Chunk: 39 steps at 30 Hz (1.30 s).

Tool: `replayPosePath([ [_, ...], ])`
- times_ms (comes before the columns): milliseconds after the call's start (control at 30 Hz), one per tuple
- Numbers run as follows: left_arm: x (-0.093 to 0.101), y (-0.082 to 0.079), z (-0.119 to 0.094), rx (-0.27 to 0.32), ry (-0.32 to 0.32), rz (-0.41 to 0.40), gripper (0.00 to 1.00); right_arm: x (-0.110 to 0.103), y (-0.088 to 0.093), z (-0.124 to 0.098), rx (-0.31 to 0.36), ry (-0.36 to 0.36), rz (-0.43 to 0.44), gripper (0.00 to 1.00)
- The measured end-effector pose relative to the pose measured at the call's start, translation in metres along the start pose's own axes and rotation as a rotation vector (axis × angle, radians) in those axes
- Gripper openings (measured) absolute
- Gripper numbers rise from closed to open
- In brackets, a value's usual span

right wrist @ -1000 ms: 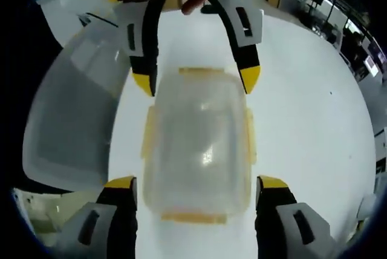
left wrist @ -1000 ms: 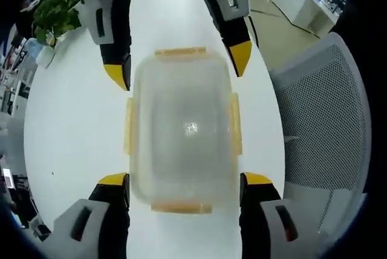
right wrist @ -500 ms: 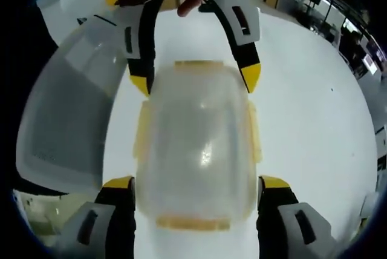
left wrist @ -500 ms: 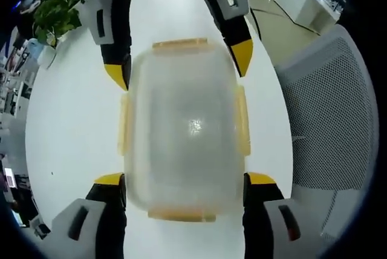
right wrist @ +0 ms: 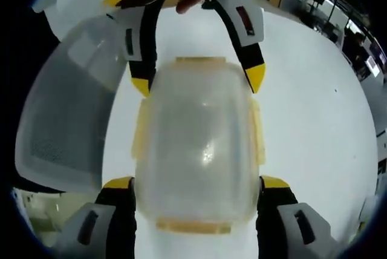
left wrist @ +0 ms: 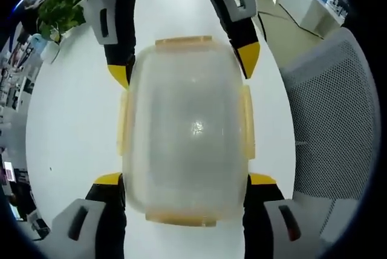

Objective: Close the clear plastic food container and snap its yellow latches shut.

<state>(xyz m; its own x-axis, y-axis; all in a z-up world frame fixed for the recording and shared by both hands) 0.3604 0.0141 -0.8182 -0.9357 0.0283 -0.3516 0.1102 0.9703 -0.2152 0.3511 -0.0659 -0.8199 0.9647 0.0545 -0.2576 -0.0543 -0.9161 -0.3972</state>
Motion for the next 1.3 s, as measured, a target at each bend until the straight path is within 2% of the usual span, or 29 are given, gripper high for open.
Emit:
replayPosePath([
  [167,0.0035,0.0032,-0.002,0.005,-0.013,-0.03,0.8,-0.0014,-0.0028,0.0022,0.007,0.009,0.002,0.83],
  [367,0.0061,0.0049,-0.0014,-0.036,-0.014,-0.028,0.8,-0.0019,-0.004,0.005,-0.012,0.005,-0.002,0.84],
  [1300,0.0059,0.0043,-0.0008,-0.004,-0.027,-0.044,0.8,0.001,-0.0046,0.0095,-0.044,0.037,0.021,0.86],
])
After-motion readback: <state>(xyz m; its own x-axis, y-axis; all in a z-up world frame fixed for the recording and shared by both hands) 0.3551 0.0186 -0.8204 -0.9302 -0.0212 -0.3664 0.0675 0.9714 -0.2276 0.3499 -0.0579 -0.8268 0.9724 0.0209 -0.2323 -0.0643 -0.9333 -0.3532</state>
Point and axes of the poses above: the point that each gripper's makers call its tool centre point, and the gripper's own axes: z roughly forward along the fingers, x roughly to its right, y roughly out of its underside, the point moved 1 cm from there along -z, roughly backward along the fingers, and after that the axes turned 13 degrees about -y, right-handed, at the moved point
